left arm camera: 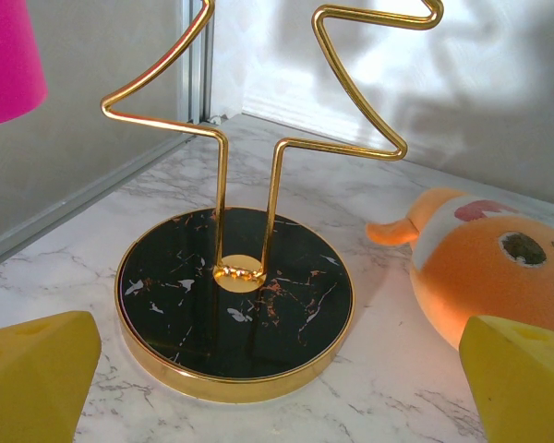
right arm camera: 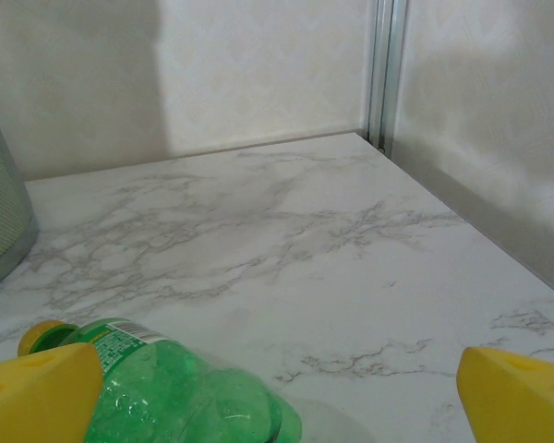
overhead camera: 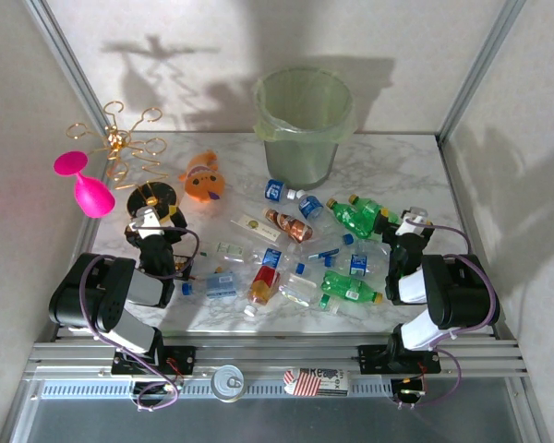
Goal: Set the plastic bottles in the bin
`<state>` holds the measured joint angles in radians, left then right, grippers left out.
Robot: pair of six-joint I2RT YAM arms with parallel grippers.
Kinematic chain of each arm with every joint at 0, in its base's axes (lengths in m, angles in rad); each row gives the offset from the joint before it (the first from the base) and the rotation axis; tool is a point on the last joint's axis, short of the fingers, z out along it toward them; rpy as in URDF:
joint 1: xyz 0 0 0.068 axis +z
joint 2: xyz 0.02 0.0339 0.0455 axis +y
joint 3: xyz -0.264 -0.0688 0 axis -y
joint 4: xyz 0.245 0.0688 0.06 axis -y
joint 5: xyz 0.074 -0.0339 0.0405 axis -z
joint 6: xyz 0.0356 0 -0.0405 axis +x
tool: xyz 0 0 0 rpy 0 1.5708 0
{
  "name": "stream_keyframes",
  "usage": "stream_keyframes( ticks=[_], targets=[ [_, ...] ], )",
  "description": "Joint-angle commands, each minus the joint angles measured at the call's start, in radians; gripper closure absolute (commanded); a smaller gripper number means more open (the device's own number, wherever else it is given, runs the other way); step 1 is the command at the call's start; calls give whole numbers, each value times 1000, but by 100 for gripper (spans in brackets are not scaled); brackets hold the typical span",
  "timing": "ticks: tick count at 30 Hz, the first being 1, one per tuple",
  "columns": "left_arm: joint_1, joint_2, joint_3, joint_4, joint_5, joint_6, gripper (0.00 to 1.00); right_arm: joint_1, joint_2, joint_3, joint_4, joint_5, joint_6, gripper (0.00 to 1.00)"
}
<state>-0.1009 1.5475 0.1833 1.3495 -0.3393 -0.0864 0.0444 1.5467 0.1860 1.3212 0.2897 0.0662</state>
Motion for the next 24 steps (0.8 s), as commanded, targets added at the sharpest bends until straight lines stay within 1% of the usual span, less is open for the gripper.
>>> stream_keyframes(
  ticks=[1,5,9,11,13,14,16,20,24],
  targets=[
    [5,-3,18,-2,7,-10,1,5,6,7,31,-1,-6,1],
    [-1,-9,14,8,-1,-3,1,9,5,7,39,-31,-25,1],
    [-31,-77,15,-44,-30,26,1,29,-70,-2,-4,43,-25,1],
    [-35,-135,25,-112,-45,27,1,30,-128,-3,-50,67,-16,1],
    [-36,-213,54,-217,-62,22,1,34,-202,2,-121,81,-15,1],
    [-37,-246,70,-270,-63,16,1,35,-237,12,-169,89,-7,1],
    [-37,-324,121,-402,-71,-27,0,37,-321,50,-317,89,24,1],
    [-37,-444,213,-621,-90,-179,1,42,-464,154,-631,72,127,1],
    [-40,-550,274,-800,-13,-326,1,45,-580,277,-977,-1,291,1]
  ],
)
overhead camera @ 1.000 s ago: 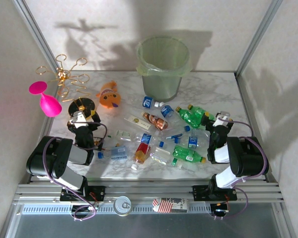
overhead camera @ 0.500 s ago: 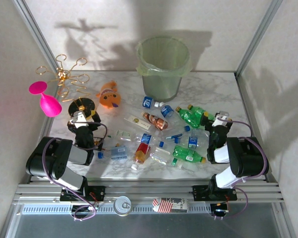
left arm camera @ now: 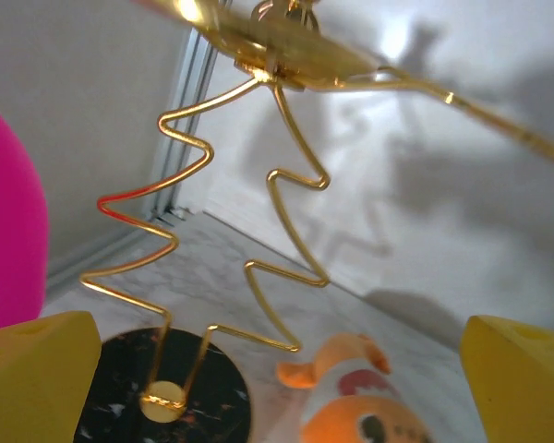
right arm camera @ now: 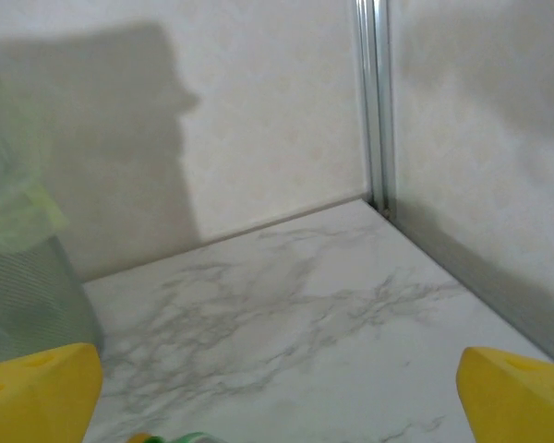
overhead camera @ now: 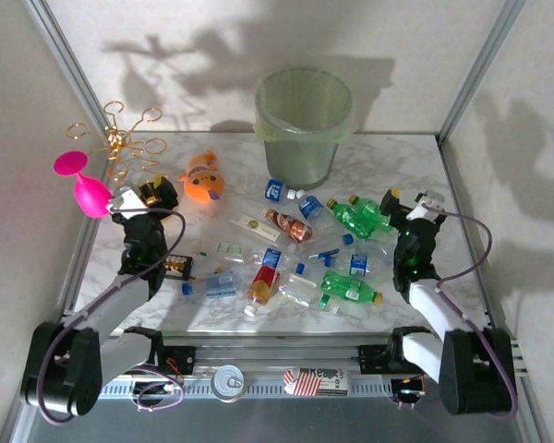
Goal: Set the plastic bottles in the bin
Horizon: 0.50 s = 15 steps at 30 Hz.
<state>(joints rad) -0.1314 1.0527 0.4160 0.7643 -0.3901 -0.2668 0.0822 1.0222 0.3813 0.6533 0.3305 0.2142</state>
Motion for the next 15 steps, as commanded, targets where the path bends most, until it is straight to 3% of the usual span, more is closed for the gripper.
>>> stream_keyframes(
  ticks=[1,8,15],
  targets=[
    [-11,-80,54,-258,68,-177,1,8,-70,124,-400,-72,175,1],
    [-116,-197,55,-377,201,-300,1,39,-88,308,-833,-283,328,1],
    [-258,-162,21,-299,289,-437,1,96,-77,413,-1144,-323,409,1]
  ],
)
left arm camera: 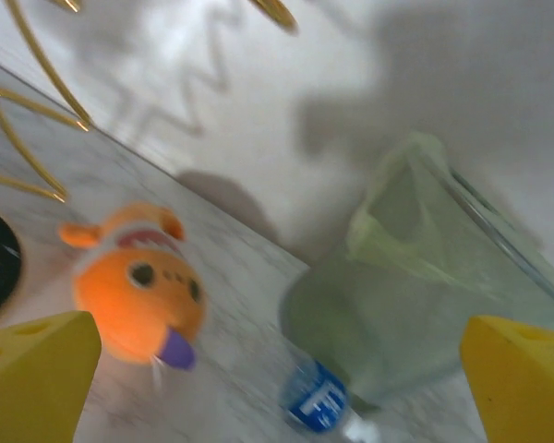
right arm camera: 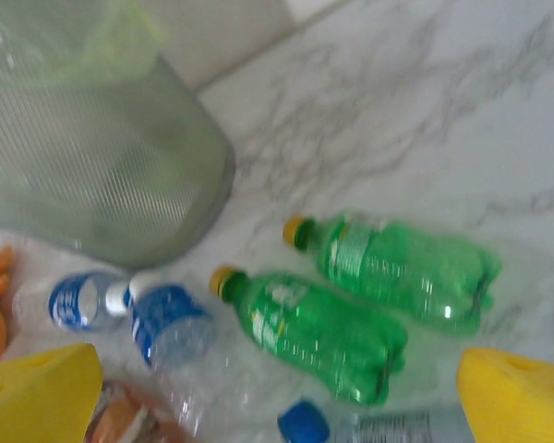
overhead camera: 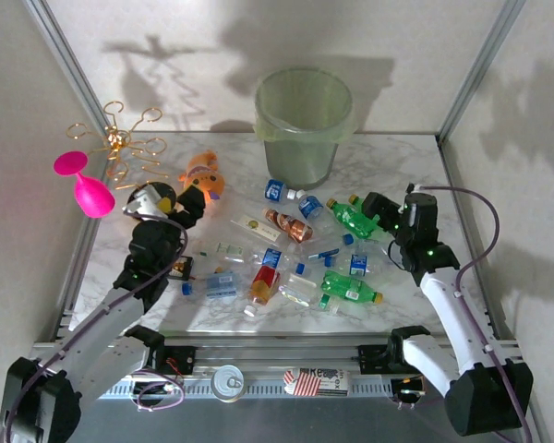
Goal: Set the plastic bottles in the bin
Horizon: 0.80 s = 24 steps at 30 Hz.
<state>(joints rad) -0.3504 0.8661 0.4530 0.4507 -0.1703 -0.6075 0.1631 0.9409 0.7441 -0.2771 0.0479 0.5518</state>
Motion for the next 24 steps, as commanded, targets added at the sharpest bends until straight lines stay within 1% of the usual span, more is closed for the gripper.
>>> stream_keyframes(
  ticks=[1,4,5,7,9,10,14,16,18,22,24],
  targets=[
    [-58,42,-14,29,75,-110,1,17,4,52,-247,-29,88,1],
    [-128,108,3,59,61,-128,1,18,-8,30,-324,43,159,1],
    [-158,131,12,67,53,-128,1,18,-12,18,-337,46,192,2],
    [-209,184,37,73,41,-120,1,18,-21,-11,-333,13,254,2],
    [-258,236,70,69,38,-106,1,18,-31,-55,-308,-45,321,7],
    [-281,260,87,63,36,-95,1,19,-37,-74,-301,-62,347,8],
    [-355,328,116,68,20,-86,1,18,-78,-153,-291,-78,458,10],
    [-374,349,118,77,24,-90,0,18,-104,-187,-273,-109,503,16],
    [-382,362,117,76,26,-91,1,18,-123,-214,-272,-133,547,18],
    [-386,363,99,75,16,-89,0,19,-145,-238,-286,-129,590,19],
    [-386,360,92,73,1,-83,0,19,-141,-246,-266,-127,599,19]
  ],
)
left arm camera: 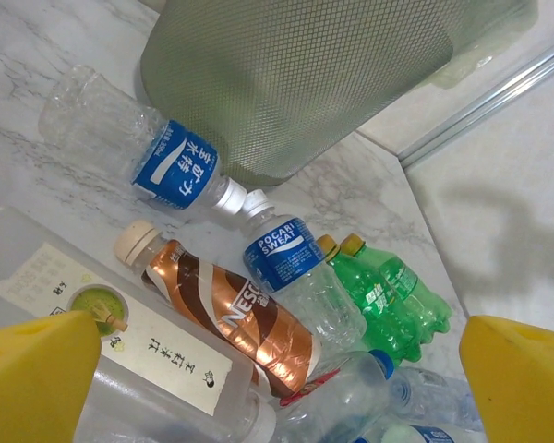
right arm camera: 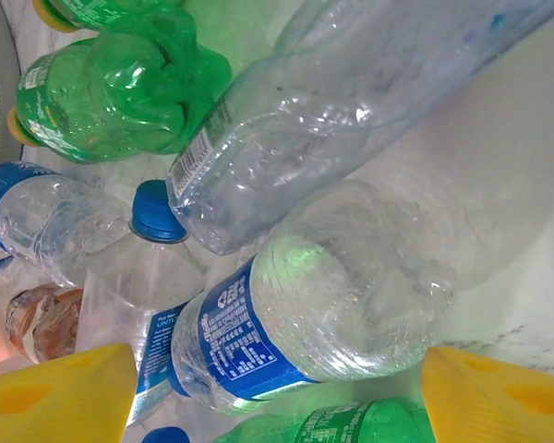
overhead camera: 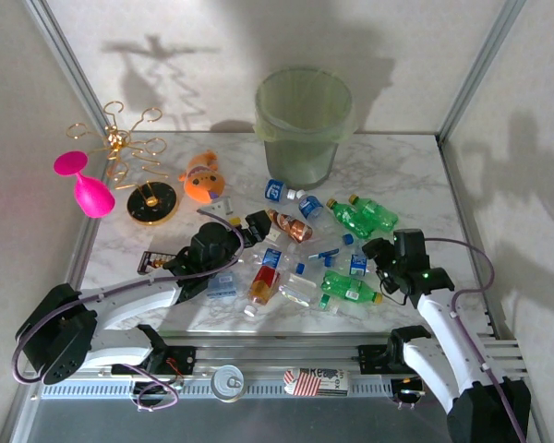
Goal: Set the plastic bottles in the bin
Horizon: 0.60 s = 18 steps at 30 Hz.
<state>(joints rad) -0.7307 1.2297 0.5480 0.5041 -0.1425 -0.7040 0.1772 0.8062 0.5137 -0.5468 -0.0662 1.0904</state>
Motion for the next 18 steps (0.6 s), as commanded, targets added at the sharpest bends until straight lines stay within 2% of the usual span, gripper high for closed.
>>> stream_keyframes(
  ticks=[1,4,18],
  targets=[
    [-6,-7,-6,13,-36,17,0,5,1,-22,23,-24,67,19],
    [-6,-11,-6,-2,-54,26,0,7,37,-42,76,-59,84,19],
    [-6,-58,-32,-36,-122,23,0,14,208,-72,305,-41,95,18]
  ],
)
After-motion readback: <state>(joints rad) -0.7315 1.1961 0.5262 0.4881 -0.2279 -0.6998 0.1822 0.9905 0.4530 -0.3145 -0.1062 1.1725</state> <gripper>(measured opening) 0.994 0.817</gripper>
